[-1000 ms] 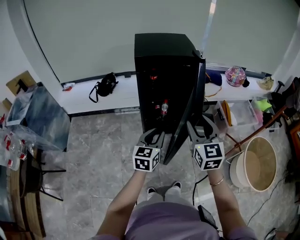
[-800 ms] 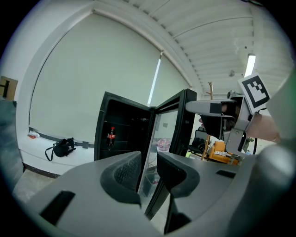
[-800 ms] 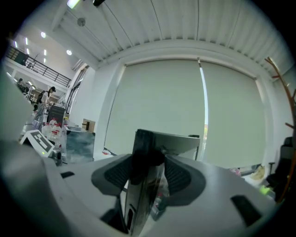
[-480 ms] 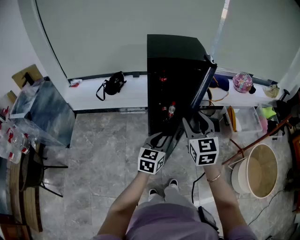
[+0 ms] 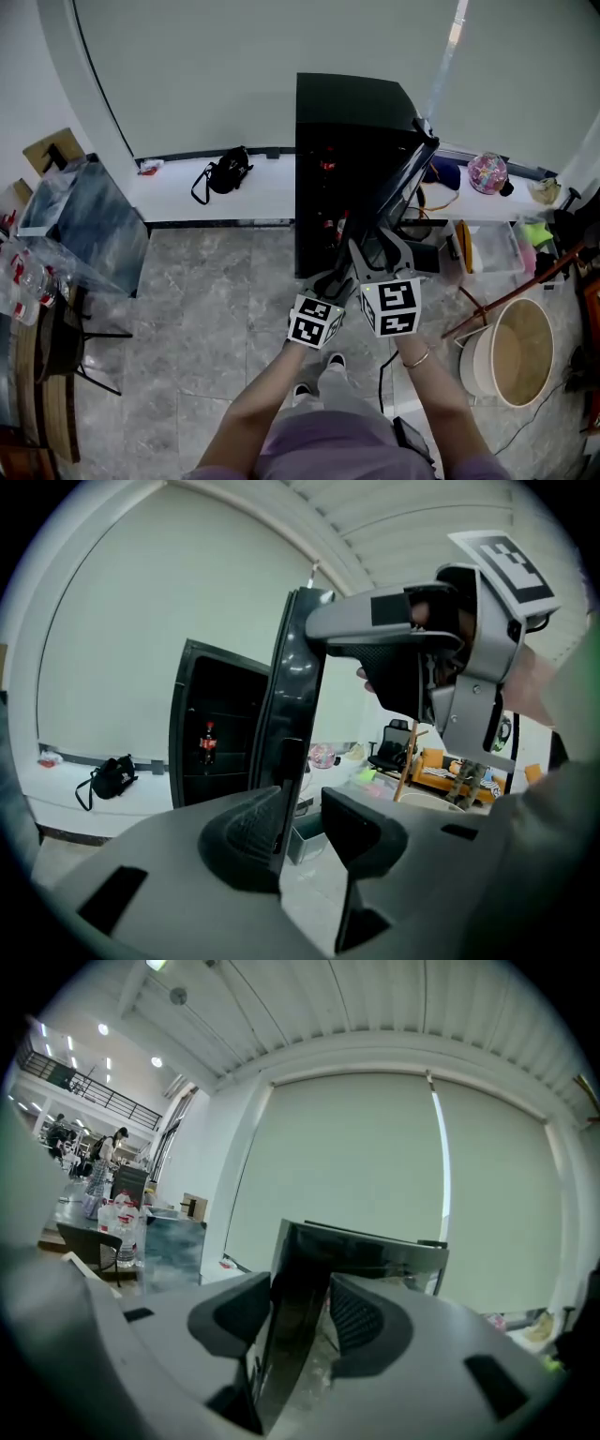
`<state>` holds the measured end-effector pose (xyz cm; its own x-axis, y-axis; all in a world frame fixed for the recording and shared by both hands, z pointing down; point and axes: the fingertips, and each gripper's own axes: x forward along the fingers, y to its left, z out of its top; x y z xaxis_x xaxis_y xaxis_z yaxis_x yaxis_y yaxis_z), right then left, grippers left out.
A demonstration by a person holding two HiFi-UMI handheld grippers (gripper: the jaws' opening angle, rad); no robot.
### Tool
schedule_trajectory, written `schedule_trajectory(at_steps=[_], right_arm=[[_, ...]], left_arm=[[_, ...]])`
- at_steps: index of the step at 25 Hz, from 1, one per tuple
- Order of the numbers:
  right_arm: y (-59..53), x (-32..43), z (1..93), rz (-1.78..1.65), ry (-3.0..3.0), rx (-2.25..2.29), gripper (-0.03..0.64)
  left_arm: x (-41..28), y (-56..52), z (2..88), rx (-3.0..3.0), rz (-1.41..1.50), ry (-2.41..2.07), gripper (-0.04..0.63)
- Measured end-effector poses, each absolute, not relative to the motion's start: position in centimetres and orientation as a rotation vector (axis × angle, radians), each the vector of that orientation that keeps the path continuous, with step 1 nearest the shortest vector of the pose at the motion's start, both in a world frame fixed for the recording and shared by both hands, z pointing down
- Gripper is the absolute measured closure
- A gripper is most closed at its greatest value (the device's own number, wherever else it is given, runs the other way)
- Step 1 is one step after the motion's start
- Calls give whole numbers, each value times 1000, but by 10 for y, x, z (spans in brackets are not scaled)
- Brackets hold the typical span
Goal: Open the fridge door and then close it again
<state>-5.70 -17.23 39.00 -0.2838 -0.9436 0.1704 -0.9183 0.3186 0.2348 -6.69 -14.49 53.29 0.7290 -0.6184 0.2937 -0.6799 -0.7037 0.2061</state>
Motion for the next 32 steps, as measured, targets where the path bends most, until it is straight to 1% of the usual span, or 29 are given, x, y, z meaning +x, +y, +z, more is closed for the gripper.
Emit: schedule_trajectory(at_steps=[6, 11, 21, 32], right_arm=[[-185, -70, 390, -135, -2380, 1621, 420], [-191, -76, 393, -103, -2453, 1542, 436], [-222, -54, 382, -203, -2467, 1510, 445], [-276, -27, 390, -193, -2444, 1516, 457]], left_arm=[[-67, -173, 536, 2594, 308, -1091, 483], [-80, -192, 538, 2530, 291, -1197, 540], [-105, -231, 538, 2435, 287, -1335, 529], [-135, -291, 539, 2359, 285, -1448, 522]])
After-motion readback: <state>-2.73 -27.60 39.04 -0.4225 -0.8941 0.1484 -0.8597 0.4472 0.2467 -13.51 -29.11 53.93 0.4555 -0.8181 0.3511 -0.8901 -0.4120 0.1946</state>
